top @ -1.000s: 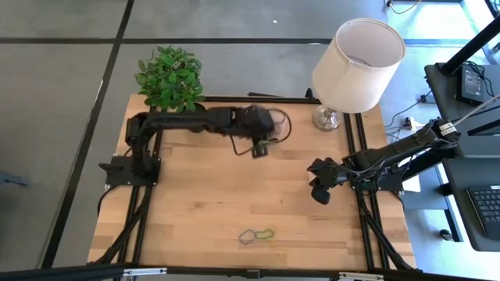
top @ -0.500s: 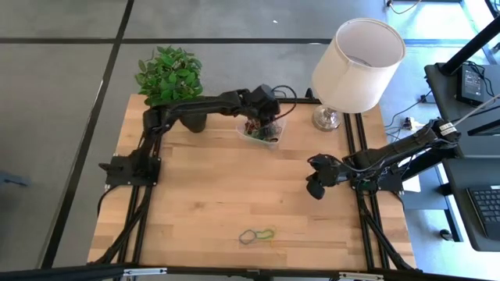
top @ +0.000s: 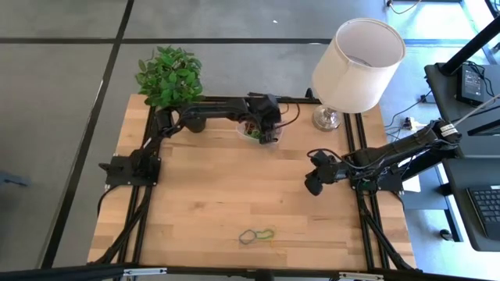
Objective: Pick and place rubber bands into bin
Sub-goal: Put the red rubber band into the transparent bin, then put the green rubber band into the transparent bin
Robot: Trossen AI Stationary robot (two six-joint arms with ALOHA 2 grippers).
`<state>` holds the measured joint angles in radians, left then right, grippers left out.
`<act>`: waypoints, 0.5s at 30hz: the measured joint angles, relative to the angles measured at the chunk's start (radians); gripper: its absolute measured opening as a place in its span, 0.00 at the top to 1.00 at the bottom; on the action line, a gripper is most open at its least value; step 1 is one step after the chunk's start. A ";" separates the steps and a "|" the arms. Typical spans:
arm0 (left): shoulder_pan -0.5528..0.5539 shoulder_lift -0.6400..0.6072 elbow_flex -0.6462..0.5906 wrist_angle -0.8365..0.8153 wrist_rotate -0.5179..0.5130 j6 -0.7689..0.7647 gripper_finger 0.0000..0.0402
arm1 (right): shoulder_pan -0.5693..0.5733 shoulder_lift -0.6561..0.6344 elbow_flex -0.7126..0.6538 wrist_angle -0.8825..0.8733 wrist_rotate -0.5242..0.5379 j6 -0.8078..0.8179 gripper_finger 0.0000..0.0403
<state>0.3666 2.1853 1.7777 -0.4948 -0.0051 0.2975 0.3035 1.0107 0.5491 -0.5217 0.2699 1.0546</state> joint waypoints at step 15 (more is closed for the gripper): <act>-0.016 -0.063 0.040 -0.142 -0.168 -0.082 0.68 | 0.000 0.000 0.000 0.012 0.000 0.000 0.97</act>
<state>0.3507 2.1225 1.8176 -0.6368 -0.1727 0.2159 0.3035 1.0107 0.5491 -0.5100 0.2695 1.0546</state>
